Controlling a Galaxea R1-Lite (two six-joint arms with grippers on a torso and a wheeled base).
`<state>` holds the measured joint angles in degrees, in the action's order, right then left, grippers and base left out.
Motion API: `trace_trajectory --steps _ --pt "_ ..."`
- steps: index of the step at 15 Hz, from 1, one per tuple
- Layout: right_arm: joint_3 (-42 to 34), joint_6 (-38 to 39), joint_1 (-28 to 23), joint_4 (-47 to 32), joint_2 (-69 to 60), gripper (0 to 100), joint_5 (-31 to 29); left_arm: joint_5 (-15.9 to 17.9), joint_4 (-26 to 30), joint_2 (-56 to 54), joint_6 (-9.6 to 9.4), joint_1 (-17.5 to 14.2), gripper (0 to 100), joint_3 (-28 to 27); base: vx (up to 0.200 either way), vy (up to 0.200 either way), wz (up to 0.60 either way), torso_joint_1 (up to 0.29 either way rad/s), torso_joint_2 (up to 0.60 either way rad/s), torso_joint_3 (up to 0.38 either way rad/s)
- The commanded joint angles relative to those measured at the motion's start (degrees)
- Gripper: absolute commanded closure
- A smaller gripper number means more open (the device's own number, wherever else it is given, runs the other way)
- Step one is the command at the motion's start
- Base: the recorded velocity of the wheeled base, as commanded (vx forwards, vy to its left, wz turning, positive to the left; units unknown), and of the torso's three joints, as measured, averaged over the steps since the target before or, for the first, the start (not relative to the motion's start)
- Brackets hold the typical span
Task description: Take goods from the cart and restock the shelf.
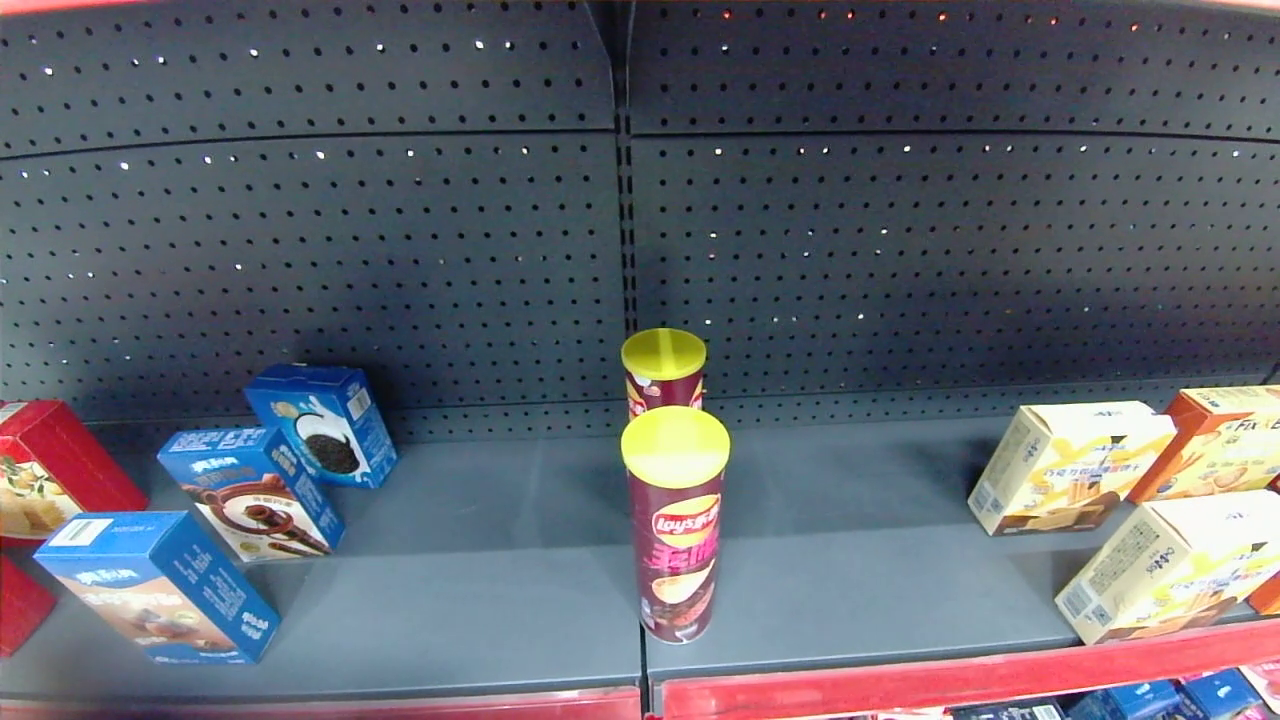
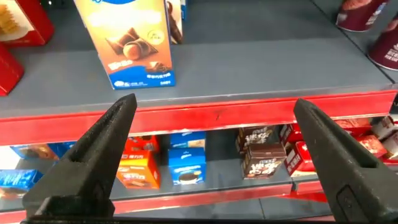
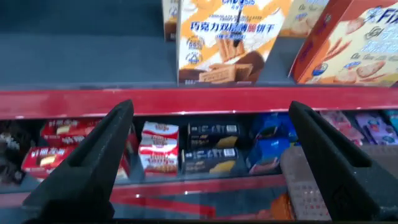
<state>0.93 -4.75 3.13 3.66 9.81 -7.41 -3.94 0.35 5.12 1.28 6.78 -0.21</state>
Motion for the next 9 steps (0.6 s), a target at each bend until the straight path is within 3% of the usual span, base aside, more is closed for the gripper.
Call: trace_trajectory --steps 1,4,5,6,9 --pt "-0.75 -0.17 -0.67 1.18 -5.77 0 0.29 0.07 0.00 0.33 -0.05 -0.01 0 0.12 0.000 0.000 0.00 0.000 0.00 0.000" --pt "-0.84 0.01 -1.46 0.39 -6.21 0 0.38 2.44 0.00 0.33 -1.10 -0.01 0 0.12 0.000 0.000 0.00 0.000 0.00 0.000" --pt "-0.75 0.01 -1.73 0.12 -6.83 0 4.25 4.29 0.00 0.24 -3.04 -0.01 0 0.12 0.000 0.000 0.00 0.000 0.00 0.000" --pt "-0.75 -0.61 -1.99 0.12 -7.09 0 7.24 4.99 0.00 0.24 -3.48 -0.01 0 0.12 0.000 0.000 0.00 0.000 0.00 0.000" --pt "0.48 -0.96 -2.34 -3.39 -7.70 0 11.37 4.90 0.00 0.33 -2.95 -0.01 0 0.12 0.000 0.000 0.00 0.000 0.00 0.000"
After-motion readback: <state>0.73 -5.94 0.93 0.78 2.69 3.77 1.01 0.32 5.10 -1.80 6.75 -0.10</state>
